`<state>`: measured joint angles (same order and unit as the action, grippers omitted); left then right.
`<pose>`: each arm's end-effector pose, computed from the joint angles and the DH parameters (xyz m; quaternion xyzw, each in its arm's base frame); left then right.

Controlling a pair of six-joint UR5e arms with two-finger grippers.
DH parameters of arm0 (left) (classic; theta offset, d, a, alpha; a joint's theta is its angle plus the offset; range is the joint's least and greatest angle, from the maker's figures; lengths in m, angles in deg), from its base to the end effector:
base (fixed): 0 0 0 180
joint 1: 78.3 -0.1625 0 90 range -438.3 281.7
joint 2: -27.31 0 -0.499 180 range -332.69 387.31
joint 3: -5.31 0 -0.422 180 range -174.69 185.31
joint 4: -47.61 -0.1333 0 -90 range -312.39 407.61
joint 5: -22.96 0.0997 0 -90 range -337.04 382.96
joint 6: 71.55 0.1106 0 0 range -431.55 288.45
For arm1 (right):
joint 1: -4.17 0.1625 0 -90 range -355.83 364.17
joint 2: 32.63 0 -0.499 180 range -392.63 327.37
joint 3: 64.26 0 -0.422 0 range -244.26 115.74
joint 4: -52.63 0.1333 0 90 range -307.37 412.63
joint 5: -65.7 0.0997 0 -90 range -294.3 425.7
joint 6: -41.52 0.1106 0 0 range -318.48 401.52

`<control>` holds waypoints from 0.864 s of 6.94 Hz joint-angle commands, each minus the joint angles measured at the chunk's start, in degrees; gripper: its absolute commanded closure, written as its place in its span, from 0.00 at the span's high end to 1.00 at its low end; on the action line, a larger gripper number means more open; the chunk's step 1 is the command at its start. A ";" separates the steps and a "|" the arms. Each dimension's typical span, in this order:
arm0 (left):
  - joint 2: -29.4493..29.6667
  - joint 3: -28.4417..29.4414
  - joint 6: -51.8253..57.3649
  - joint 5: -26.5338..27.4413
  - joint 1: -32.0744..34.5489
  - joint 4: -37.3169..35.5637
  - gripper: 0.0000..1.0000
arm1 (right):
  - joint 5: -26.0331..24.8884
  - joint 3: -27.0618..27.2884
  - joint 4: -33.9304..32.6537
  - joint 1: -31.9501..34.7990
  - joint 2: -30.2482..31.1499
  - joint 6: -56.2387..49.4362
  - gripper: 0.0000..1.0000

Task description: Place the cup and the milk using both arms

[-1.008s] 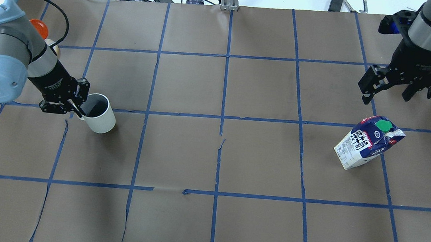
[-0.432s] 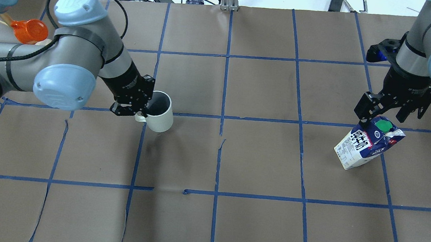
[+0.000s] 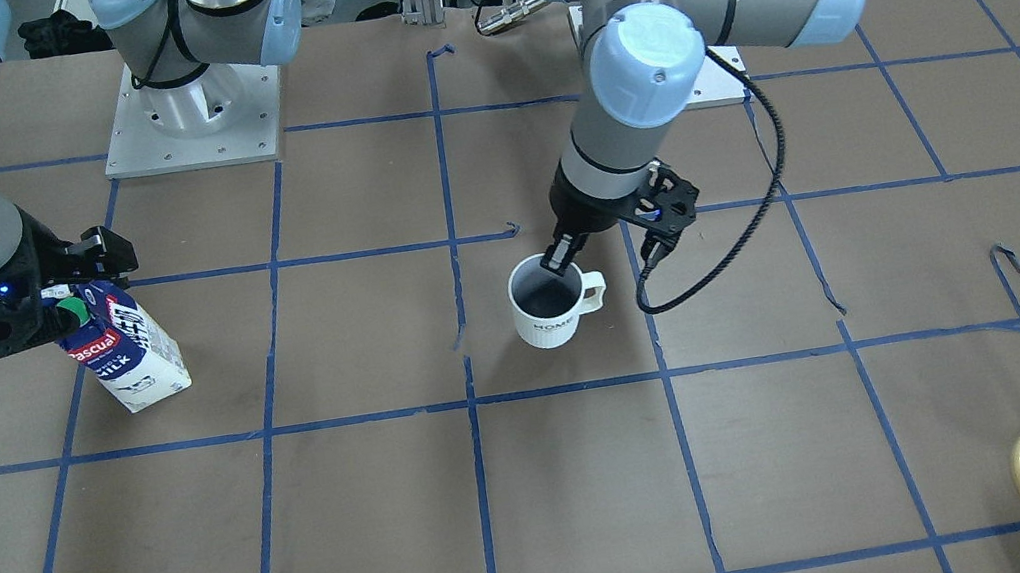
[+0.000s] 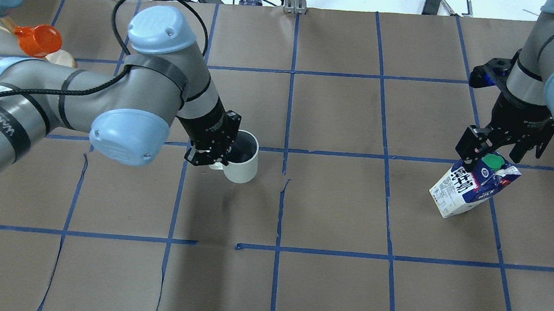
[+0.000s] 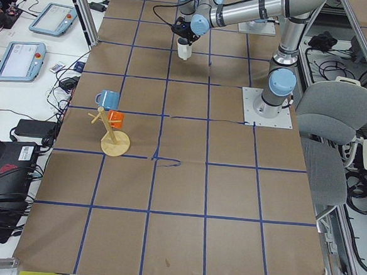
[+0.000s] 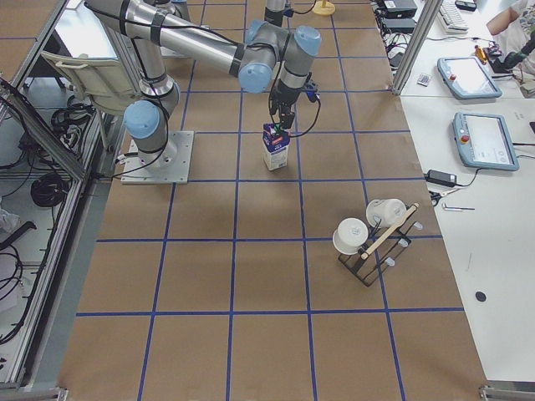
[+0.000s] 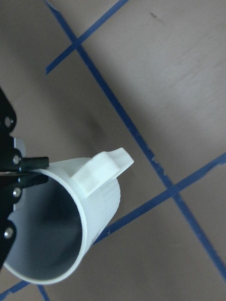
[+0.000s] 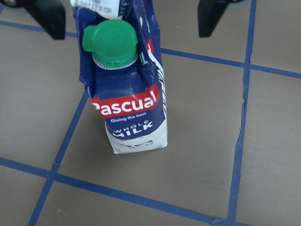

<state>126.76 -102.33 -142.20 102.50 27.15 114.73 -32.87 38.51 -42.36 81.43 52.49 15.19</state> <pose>-0.2941 -0.4884 0.3468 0.4640 -0.8804 -0.0889 0.0416 -0.0003 -0.5309 0.4032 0.1254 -0.9832 -0.1284 0.0332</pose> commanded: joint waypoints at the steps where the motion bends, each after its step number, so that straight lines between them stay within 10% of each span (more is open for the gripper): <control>1: 1.43 -0.29 -2.37 -4.11 2.47 -2.59 0.00 | 0.04 0.93 -0.80 -0.87 -0.22 -1.00 1.00; 5: 5.13 -0.38 -2.82 -4.23 3.88 -5.14 0.00 | 0.48 4.19 -8.89 -0.97 -0.57 -1.18 0.87; 6: 4.96 -0.20 -5.69 -4.57 3.89 -5.50 0.99 | 0.66 3.93 -9.42 -0.97 -0.57 -1.18 0.87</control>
<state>131.62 -102.69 -145.63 98.23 30.96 109.87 -32.42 42.54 -50.93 80.48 51.92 14.01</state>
